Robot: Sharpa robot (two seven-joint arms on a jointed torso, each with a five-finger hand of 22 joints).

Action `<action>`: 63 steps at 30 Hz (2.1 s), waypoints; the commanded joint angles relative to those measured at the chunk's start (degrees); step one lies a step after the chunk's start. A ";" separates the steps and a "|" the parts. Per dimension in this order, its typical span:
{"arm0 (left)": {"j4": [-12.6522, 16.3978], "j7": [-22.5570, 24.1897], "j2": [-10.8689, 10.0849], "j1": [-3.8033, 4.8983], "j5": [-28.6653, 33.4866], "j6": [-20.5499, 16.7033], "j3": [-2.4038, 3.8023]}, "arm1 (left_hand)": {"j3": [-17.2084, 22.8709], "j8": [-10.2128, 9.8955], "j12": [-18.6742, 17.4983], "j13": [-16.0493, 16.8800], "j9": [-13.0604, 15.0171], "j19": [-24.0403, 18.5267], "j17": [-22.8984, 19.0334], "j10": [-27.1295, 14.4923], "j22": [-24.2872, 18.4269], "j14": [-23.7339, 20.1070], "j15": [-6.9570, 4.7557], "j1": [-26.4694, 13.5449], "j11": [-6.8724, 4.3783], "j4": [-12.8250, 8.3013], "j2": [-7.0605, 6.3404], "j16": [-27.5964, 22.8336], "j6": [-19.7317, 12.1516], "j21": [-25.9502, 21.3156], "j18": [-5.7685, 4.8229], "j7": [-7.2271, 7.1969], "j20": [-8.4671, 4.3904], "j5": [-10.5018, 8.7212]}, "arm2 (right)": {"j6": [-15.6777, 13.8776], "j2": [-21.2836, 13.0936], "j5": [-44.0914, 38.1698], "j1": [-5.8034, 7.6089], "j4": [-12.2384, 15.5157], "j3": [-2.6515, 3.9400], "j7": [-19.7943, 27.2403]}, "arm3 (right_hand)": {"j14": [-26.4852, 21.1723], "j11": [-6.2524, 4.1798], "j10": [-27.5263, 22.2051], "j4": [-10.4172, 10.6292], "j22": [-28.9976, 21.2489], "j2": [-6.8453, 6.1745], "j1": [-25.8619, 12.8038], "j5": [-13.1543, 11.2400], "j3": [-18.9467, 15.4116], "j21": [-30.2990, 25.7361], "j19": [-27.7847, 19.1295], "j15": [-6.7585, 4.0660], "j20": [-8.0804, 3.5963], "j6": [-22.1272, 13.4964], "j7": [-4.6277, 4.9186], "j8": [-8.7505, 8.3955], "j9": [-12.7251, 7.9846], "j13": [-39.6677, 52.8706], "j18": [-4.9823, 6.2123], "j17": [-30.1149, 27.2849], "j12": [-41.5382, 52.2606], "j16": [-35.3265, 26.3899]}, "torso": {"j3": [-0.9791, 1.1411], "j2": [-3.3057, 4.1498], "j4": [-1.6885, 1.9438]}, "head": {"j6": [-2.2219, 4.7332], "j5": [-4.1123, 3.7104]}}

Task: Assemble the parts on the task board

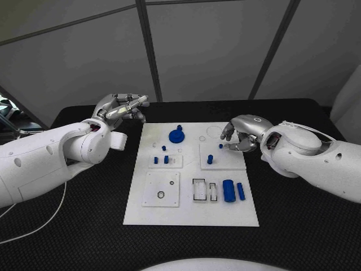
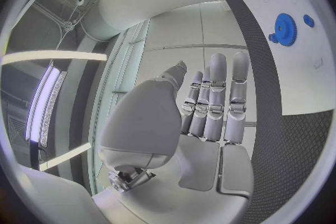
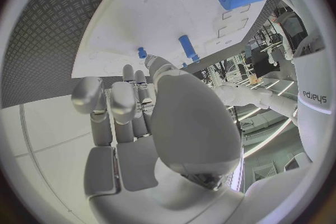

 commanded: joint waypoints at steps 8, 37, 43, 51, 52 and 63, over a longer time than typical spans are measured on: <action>0.80 2.46 0.18 0.03 4.65 3.32 -0.06 | 0.08 0.38 0.26 -0.08 0.02 -0.01 -0.19 0.50 -0.19 0.01 -0.32 0.44 -0.08 -0.37 0.19 -0.43 0.52 -0.35 3.33 0.11 -0.26 0.34 | 2.66 1.90 -7.02 -0.30 -0.37 -0.25 -1.55 | 0.94 0.90 -0.11 -0.95 1.15 -0.53 0.43 -0.34 0.58 1.19 1.20 0.68 0.42 -0.17 1.11 -1.08 0.00 -2.16 0.65 1.26 -1.60 1.29 | -0.06 0.06 0.13 | 0.00 -0.10; 0.75 0.14 0.11 0.03 4.71 2.83 -0.09 | 0.41 0.09 -0.01 -0.39 -0.17 0.12 -0.63 -0.20 -0.77 -0.13 -0.06 1.06 0.35 -0.83 0.32 -0.80 -0.33 -0.96 3.24 0.72 -0.18 0.41 | 7.11 3.85 -8.04 -0.90 -2.05 -0.30 -3.24 | 1.90 -1.17 7.13 -4.38 6.92 1.87 1.44 -3.44 6.29 6.33 5.22 -0.93 -0.56 6.48 -0.93 0.15 0.79 -4.82 -0.56 5.31 -1.75 5.26 | 0.03 0.00 0.07 | -0.90 -0.21; 0.63 0.02 0.11 0.03 4.71 2.88 -0.09 | 0.51 0.08 -0.02 -0.41 -0.18 0.11 -0.70 -0.27 -0.85 -0.21 -0.04 1.22 0.39 -0.96 0.31 -0.87 -0.42 -1.05 3.23 0.75 -0.16 0.41 | 5.59 4.05 -8.87 -1.11 -2.02 -0.30 -4.27 | 1.90 -1.78 8.80 -5.25 7.93 2.52 0.98 -3.86 7.08 7.23 5.87 -1.49 -0.99 8.09 -1.56 0.55 1.09 -4.72 -0.78 5.04 -2.05 5.25 | 0.01 0.01 0.03 | -0.93 -0.28; 0.25 -0.05 0.16 0.03 4.71 2.98 -0.09 | 0.91 0.14 -0.01 -0.45 -0.15 0.12 -0.88 -0.34 -1.01 -0.34 -0.04 1.79 0.41 -1.42 0.35 -1.00 -0.47 -1.23 3.25 0.77 -0.17 0.45 | 3.71 3.89 -9.80 -1.23 -1.46 -0.29 -5.19 | 1.92 -1.90 9.30 -5.74 8.55 2.75 0.83 -4.00 7.51 7.77 6.28 -1.64 -1.12 8.51 -1.60 0.56 1.17 -4.73 -0.93 5.19 -2.36 5.45 | 0.02 -0.02 0.03 | -0.87 -0.33; 0.21 -0.08 0.17 0.03 4.71 3.02 -0.09 | 0.92 0.14 -0.01 -0.45 -0.15 0.12 -0.88 -0.34 -1.01 -0.35 -0.04 1.80 0.41 -1.43 0.35 -1.01 -0.47 -1.23 3.25 0.77 -0.17 0.45 | 3.39 3.80 -9.84 -1.24 -1.30 -0.29 -5.14 | 1.92 -1.90 9.31 -5.76 8.56 2.76 0.83 -4.00 7.52 7.78 6.29 -1.64 -1.12 8.52 -1.59 0.56 1.18 -4.73 -0.94 5.18 -2.38 5.45 | 0.04 -0.02 0.02 | -0.84 -0.33; -0.08 -0.08 0.44 0.03 4.71 3.40 -0.09 | 1.31 0.09 -0.12 -0.51 -0.18 0.04 -1.13 -0.61 -1.17 -0.64 0.02 2.17 0.55 -1.82 0.26 -1.31 -0.74 -1.45 3.23 0.97 -0.16 0.46 | -1.52 2.27 -9.16 -1.26 0.68 -0.24 -3.74 | 2.01 -1.85 9.51 -6.32 9.38 2.52 0.33 -3.25 7.95 8.50 6.84 -1.65 -1.20 8.59 -1.53 0.29 1.16 -4.84 -1.14 5.66 -3.03 5.94 | 0.01 -0.09 -0.02 | -0.63 -0.33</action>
